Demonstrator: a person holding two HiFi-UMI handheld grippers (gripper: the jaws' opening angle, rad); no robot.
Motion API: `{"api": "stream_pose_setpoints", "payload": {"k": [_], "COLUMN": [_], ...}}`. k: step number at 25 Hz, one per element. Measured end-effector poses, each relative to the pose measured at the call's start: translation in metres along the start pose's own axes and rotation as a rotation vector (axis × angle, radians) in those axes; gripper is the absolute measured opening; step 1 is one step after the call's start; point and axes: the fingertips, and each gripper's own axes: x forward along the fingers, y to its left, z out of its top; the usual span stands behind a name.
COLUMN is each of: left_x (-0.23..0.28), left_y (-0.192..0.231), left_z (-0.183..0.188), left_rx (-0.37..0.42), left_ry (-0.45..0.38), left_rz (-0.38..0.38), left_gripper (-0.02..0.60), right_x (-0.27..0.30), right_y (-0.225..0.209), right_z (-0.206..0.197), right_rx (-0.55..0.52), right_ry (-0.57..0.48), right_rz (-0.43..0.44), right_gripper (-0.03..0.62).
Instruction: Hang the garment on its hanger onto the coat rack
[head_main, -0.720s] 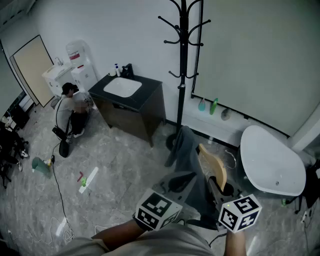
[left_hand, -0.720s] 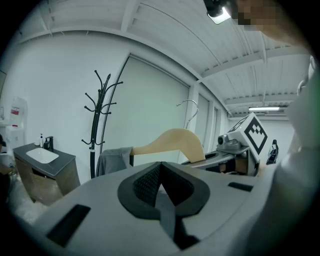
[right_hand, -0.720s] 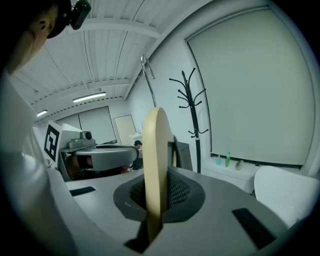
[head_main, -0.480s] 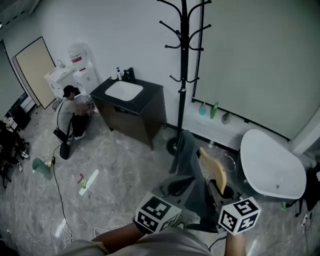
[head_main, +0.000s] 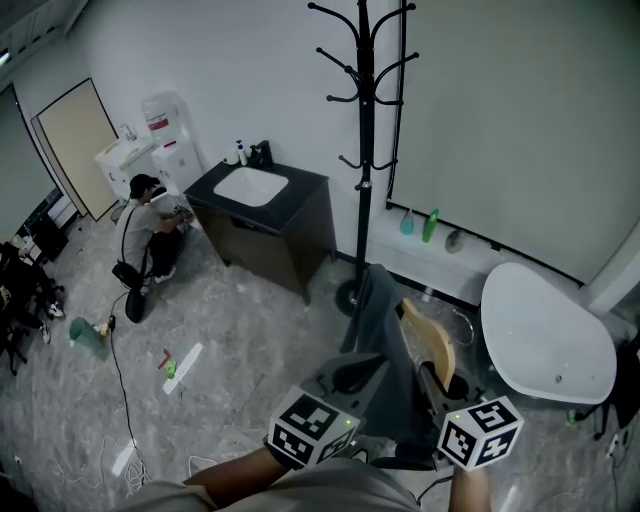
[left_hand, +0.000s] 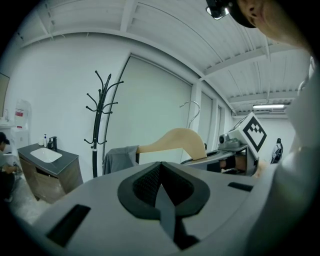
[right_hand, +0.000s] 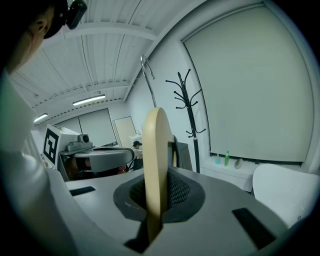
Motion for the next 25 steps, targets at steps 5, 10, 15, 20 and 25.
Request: {"api": "stream_pose_setpoints", "payload": {"k": [5, 10, 15, 20, 25], "left_x": [0.014, 0.032, 0.047, 0.067, 0.096], "left_y": [-0.006, -0.011, -0.008, 0.012, 0.051], "left_z": [0.005, 0.011, 0.010, 0.015, 0.025], "left_rx": [0.007, 0.007, -0.001, -0.002, 0.005], "left_ry": [-0.007, -0.025, -0.021, -0.031, -0.045], "left_rz": [0.026, 0.066, 0.092, 0.094, 0.084], "left_gripper": [0.005, 0.006, 0.006, 0.005, 0.005], "right_x": [-0.010, -0.016, -0.011, 0.008, 0.043], "right_y": [-0.019, -0.040, -0.058, -0.080, -0.109], "right_z": [0.006, 0.017, 0.026, 0.039, 0.055], "right_rx": [-0.005, -0.028, -0.028, -0.038, -0.049], "right_ry": [-0.016, -0.032, -0.045, -0.050, -0.044], "right_rz": [0.004, 0.019, 0.018, -0.004, -0.035], "right_gripper": [0.015, 0.015, 0.015, 0.015, 0.015]}}
